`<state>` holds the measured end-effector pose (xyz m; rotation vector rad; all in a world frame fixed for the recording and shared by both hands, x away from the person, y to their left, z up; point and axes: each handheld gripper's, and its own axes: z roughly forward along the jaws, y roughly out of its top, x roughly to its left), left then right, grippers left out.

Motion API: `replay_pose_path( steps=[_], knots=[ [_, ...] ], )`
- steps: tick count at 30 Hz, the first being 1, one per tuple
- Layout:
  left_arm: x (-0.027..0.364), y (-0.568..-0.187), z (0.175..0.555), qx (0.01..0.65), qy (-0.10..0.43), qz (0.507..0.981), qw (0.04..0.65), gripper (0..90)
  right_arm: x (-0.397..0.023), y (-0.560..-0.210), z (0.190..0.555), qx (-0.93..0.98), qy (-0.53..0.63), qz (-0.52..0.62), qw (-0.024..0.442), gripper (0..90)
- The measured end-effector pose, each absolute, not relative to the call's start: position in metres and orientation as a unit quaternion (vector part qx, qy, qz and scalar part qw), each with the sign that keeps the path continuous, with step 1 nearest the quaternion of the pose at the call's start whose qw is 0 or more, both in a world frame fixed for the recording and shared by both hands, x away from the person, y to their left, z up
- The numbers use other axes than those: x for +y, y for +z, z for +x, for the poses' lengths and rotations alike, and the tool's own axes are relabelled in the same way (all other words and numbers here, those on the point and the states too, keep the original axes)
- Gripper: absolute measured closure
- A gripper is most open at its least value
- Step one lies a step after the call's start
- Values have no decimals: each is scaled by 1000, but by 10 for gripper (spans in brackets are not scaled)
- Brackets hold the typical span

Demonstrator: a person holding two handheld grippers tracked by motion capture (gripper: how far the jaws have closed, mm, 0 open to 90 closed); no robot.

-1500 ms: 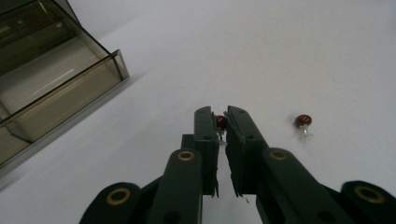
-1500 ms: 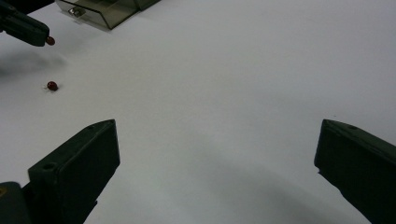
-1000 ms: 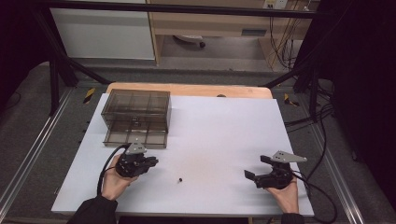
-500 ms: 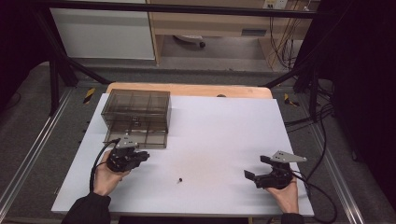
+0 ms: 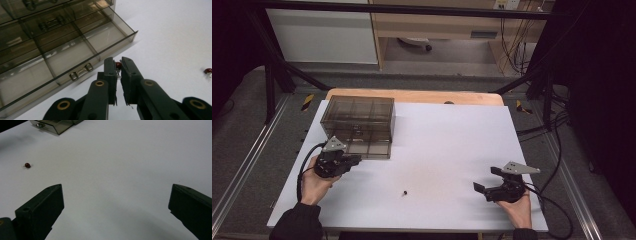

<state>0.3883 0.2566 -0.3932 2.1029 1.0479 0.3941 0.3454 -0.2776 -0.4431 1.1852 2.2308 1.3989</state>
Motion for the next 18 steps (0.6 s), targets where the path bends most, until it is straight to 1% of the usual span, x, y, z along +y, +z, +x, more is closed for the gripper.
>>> replay_pose_path(
  steps=[18],
  knots=[
    [285, -396, 413, 450, 170, 803, 353, 825, -278, -443, 346, 767, 479, 408, 126, 7]
  ],
)
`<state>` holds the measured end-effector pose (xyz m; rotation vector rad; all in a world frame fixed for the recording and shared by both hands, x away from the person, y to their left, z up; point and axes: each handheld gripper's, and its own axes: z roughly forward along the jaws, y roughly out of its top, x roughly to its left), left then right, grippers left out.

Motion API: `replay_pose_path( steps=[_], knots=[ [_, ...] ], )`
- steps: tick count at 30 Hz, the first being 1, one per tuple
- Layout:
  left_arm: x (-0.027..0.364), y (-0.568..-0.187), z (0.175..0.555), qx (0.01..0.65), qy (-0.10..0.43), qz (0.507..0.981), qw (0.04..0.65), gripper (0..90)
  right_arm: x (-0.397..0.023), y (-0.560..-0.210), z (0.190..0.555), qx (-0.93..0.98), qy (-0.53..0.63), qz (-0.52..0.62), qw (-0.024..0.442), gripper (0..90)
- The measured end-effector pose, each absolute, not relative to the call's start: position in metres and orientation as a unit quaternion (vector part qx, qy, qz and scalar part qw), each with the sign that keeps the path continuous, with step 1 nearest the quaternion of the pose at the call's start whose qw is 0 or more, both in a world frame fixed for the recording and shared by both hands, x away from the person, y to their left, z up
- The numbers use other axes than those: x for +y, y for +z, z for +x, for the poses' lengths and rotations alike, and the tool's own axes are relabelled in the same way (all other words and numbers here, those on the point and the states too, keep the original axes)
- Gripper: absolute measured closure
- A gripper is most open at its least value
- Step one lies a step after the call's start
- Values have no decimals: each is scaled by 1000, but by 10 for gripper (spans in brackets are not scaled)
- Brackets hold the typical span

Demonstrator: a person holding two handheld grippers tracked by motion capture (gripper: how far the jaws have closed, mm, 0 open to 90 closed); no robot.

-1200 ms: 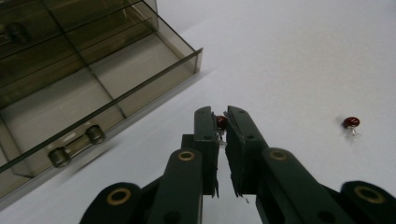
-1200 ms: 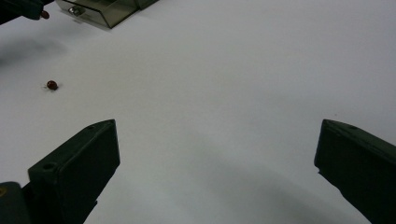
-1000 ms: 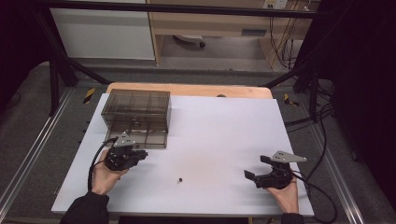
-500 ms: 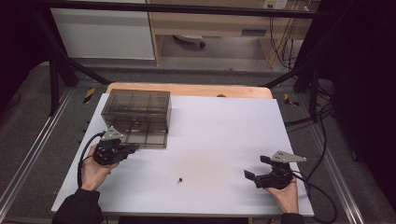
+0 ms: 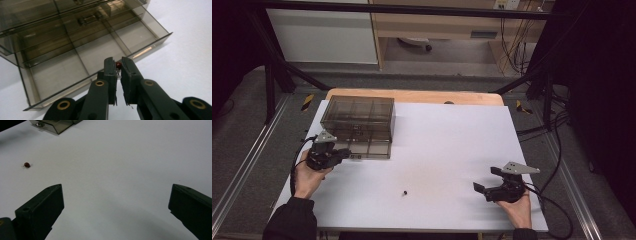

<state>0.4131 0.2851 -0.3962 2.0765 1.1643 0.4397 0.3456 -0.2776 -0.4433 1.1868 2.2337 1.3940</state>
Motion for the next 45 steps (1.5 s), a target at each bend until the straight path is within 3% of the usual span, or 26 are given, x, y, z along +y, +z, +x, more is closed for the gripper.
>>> replay_pose_path(
  steps=[32, 45],
  knots=[
    [311, -424, 453, 497, 192, 791, 301, 813, -278, -443, 345, 766, 481, 408, 127, 6],
    [310, -407, 436, 480, 197, 787, 334, 584, -278, -442, 345, 765, 481, 409, 126, 6]
  ],
)
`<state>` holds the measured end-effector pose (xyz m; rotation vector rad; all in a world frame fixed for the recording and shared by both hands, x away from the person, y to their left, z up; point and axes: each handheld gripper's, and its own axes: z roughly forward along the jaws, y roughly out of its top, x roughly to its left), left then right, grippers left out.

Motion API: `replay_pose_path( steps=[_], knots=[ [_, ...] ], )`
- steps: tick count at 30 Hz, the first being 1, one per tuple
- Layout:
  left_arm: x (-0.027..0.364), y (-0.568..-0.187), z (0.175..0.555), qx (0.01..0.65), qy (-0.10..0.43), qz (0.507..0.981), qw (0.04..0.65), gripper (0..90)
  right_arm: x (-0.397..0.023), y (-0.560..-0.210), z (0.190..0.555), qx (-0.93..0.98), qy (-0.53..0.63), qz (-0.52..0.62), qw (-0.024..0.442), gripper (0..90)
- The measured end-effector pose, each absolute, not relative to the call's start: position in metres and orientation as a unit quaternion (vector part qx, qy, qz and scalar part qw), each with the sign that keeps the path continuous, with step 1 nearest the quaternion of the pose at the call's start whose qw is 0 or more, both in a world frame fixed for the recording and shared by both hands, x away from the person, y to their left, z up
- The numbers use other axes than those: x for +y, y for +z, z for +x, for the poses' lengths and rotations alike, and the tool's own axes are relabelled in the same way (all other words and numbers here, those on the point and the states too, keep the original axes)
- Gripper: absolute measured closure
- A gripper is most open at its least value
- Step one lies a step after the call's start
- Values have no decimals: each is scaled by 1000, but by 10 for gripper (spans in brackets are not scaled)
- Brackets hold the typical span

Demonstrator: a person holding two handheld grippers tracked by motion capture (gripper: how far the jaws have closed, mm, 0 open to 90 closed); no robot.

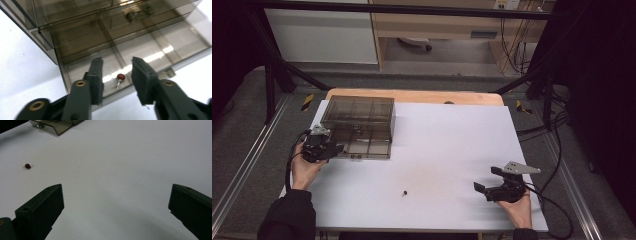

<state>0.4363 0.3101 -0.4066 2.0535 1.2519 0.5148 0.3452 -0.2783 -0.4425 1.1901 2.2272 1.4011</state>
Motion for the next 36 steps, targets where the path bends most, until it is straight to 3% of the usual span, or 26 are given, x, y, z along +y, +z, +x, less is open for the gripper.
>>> replay_pose_path(
  steps=[10, 19, 36],
  knots=[
    [299, -398, 410, 449, 180, 788, 381, 349, -278, -443, 345, 766, 480, 409, 126, 6],
    [282, -402, 396, 427, 179, 798, 386, 196, -278, -443, 345, 766, 480, 410, 125, 6],
    [228, -408, 373, 382, 165, 824, 384, 59, -277, -443, 345, 767, 480, 408, 125, 6]
  ],
)
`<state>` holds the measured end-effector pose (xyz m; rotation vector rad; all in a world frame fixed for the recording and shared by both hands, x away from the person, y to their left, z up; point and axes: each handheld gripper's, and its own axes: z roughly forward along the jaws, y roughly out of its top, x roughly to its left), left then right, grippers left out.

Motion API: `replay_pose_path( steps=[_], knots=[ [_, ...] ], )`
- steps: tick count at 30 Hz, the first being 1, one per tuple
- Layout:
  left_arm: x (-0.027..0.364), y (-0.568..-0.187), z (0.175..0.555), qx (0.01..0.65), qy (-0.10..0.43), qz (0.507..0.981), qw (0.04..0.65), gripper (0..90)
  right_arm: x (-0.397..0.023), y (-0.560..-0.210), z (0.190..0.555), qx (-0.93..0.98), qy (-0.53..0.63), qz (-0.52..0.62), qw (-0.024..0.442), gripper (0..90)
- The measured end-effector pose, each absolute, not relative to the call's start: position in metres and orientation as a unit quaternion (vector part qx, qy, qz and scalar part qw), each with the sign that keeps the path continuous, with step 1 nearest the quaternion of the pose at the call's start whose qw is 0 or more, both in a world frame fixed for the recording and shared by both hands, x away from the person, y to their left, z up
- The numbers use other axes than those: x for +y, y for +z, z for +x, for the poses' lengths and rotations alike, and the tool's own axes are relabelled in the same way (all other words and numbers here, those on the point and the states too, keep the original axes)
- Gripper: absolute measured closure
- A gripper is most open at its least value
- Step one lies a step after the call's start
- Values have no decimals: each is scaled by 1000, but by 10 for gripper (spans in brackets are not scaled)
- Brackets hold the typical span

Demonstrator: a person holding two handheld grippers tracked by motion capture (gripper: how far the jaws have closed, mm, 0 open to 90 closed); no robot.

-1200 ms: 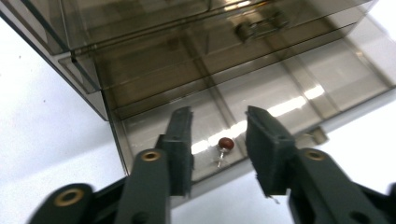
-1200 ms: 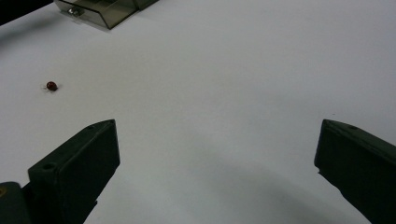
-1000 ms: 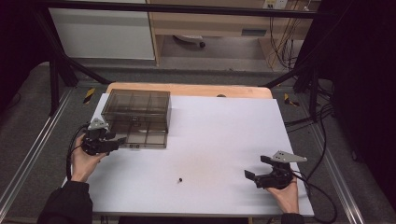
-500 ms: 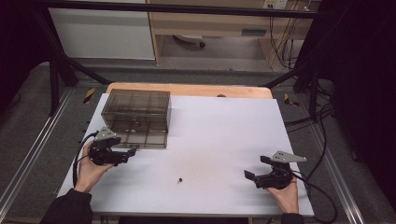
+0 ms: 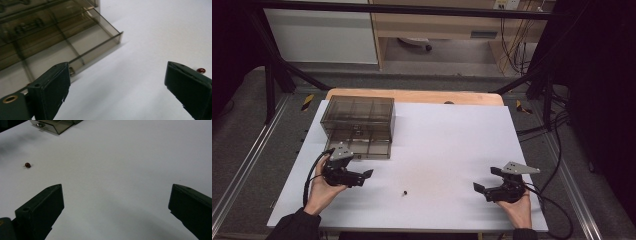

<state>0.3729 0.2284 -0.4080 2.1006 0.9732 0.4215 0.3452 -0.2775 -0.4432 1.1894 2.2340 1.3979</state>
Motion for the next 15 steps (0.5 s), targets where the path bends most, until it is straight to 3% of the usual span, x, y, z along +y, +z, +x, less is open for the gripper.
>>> replay_pose_path(
  steps=[15],
  knots=[
    [187, -414, 361, 350, 150, 843, 380, 55, -277, -443, 345, 767, 479, 408, 124, 7]
  ],
)
